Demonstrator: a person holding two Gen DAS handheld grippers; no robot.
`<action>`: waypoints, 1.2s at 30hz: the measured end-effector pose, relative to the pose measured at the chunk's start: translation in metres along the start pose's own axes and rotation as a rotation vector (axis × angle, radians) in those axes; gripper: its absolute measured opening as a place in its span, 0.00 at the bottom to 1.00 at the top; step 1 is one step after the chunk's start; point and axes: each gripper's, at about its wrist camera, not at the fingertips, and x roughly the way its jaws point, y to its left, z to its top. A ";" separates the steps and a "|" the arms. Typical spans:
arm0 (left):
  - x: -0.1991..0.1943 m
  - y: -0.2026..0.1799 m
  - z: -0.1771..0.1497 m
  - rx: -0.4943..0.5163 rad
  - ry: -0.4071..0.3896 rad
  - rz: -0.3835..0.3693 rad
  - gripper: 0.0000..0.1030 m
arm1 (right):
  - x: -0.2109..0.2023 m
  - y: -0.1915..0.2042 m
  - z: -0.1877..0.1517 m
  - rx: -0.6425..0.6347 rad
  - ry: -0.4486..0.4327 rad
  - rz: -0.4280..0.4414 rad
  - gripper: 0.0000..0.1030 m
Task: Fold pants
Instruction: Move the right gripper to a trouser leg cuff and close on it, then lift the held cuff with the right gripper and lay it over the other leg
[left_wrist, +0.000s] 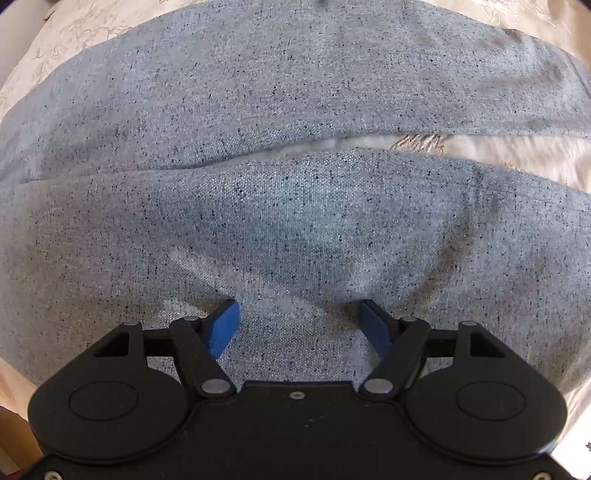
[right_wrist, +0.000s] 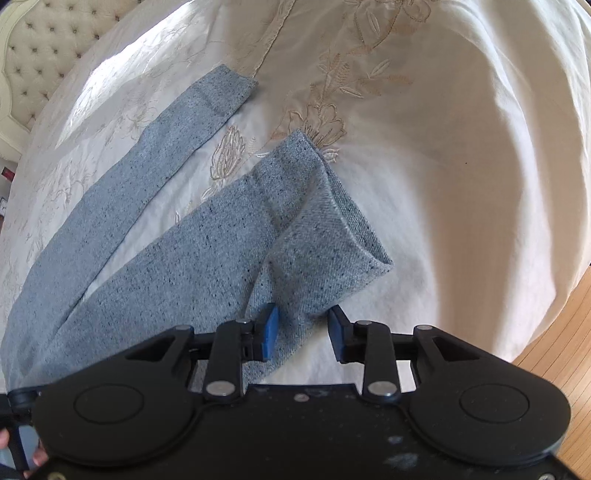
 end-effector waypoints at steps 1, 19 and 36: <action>-0.002 0.000 -0.001 0.003 -0.007 -0.001 0.73 | 0.002 -0.001 0.002 0.018 0.003 0.002 0.32; -0.071 0.080 -0.087 -0.093 -0.152 -0.021 0.63 | -0.070 0.018 0.008 -0.081 -0.125 0.048 0.07; -0.050 0.082 -0.152 0.227 -0.318 0.339 0.64 | -0.090 0.050 0.023 -0.133 -0.153 0.053 0.07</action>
